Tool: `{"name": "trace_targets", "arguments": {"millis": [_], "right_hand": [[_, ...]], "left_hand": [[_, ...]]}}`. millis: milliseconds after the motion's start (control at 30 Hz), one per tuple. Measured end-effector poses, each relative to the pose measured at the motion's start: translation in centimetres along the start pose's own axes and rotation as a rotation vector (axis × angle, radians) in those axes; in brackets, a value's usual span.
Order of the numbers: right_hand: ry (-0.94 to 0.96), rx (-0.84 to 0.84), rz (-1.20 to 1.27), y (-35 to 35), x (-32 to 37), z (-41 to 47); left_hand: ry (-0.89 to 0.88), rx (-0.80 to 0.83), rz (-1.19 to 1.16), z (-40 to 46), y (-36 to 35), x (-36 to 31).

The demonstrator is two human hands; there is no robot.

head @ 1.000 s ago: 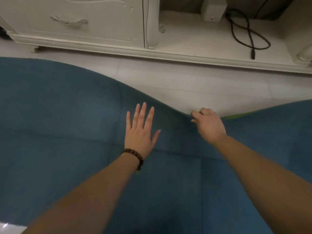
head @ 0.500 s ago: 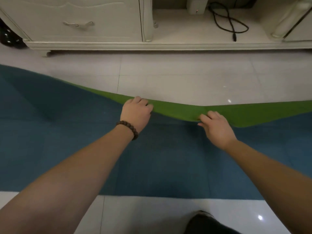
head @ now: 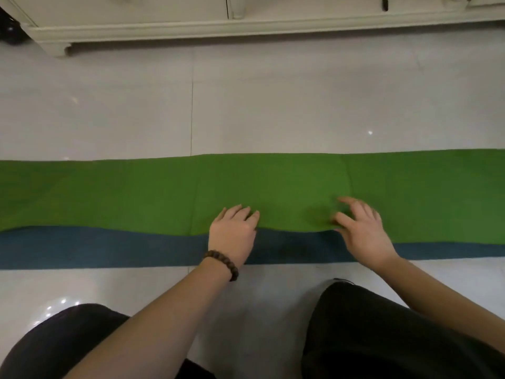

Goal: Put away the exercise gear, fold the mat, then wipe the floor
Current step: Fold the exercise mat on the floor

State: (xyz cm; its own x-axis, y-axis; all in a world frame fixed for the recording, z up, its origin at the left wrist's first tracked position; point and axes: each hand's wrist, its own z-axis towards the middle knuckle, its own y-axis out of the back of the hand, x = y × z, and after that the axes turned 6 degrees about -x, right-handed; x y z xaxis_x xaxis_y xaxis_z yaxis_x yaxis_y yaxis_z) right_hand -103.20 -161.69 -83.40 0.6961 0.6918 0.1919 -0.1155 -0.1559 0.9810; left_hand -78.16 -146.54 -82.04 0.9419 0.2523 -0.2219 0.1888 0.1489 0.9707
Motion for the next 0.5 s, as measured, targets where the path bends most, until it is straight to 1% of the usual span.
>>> {"name": "trace_targets", "arguments": {"millis": [100,200,267,367,433,500], "right_hand": [[0.01,0.153,0.053,-1.9,-0.4,-2.4],[-0.074,0.271,0.108,-3.4,-0.3,-3.2],[-0.128,0.336,0.118,-4.2,-0.1,-3.0],[-0.157,0.424,0.11,-5.2,0.0,-2.8],[-0.133,0.504,0.074,-5.3,-0.1,-2.6],[-0.092,0.537,0.009,-5.2,-0.6,-2.2]], "left_hand": [[0.06,0.121,-0.017,-2.9,-2.1,-0.7],[0.107,0.333,-0.061,-4.4,-4.2,-0.7],[0.111,0.438,-0.044,-4.6,-5.5,-0.5],[0.122,0.605,-0.011,-4.4,-6.6,-0.3],[0.104,0.644,0.016,-4.0,-6.8,-0.4],[0.082,0.59,0.022,-2.8,-6.9,-0.5]]}}
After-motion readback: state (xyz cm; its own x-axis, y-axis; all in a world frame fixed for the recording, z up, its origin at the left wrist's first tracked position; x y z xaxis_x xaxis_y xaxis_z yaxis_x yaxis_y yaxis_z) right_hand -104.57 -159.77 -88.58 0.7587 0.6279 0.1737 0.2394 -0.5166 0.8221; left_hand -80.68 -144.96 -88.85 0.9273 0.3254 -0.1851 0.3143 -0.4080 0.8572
